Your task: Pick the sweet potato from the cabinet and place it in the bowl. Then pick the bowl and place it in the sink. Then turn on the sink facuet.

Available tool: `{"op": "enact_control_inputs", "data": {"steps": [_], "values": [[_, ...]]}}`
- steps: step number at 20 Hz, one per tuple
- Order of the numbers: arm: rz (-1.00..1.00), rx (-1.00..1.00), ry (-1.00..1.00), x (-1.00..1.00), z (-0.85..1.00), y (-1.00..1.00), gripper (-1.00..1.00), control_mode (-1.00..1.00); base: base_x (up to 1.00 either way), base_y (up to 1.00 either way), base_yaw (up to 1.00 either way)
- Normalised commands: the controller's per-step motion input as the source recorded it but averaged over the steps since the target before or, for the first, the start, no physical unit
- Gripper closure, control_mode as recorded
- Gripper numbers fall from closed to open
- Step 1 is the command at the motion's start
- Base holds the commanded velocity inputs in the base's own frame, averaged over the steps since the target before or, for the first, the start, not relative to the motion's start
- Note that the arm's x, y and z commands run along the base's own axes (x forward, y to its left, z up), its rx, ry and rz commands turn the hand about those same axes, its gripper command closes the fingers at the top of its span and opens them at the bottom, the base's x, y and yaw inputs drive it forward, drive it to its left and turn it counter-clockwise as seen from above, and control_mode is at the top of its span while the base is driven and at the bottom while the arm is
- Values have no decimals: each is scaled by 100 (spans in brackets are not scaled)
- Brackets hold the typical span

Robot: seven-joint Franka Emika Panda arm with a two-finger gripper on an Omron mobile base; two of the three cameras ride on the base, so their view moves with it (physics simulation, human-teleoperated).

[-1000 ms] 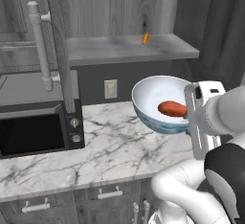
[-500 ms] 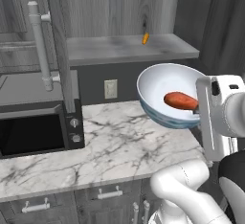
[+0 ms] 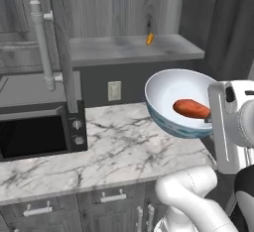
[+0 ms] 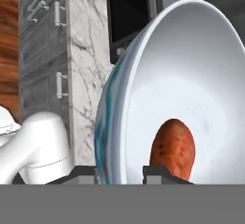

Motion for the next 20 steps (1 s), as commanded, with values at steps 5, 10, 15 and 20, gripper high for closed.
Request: {"op": "enact_control_inputs", "data": {"steps": [5, 10, 15, 20], "values": [[0, 0, 0, 0, 0, 0, 100, 100, -98, 0, -1], [0, 0, 0, 0, 0, 0, 100, 100, -81, 0, 3], [0, 0, 0, 0, 0, 0, 100, 100, -25, 0, 41], [0, 0, 0, 0, 0, 0, 100, 100, -7, -1, 60]]}}
